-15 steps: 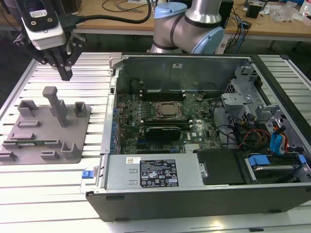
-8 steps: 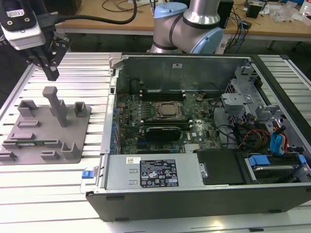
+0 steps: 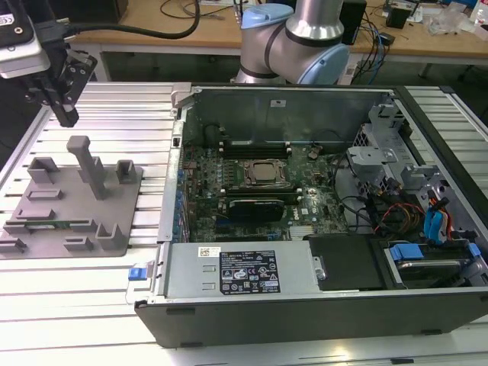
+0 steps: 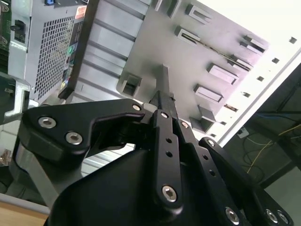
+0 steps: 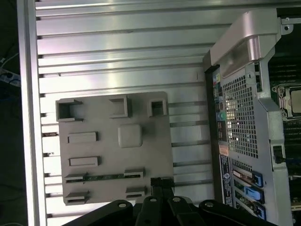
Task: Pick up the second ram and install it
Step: 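Reach for the second ram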
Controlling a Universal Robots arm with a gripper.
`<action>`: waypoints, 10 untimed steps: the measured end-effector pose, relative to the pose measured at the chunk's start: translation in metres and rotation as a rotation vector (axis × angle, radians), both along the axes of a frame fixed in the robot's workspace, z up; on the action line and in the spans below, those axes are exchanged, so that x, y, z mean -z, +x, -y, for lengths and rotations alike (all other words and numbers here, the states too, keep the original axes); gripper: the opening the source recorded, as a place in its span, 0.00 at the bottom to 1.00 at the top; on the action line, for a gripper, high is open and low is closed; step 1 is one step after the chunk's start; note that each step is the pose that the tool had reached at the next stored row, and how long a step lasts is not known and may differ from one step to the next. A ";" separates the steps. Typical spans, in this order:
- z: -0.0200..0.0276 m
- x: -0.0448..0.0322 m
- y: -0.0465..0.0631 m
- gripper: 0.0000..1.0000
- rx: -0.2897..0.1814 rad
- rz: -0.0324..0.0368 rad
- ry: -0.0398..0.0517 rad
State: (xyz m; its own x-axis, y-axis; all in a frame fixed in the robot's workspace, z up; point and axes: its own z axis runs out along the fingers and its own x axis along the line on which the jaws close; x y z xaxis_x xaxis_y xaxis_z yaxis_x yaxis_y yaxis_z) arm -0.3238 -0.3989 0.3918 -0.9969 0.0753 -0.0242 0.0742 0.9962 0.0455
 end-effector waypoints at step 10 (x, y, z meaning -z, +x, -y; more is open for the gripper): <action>0.0001 0.0053 -0.025 0.08 0.000 0.0001 0.0001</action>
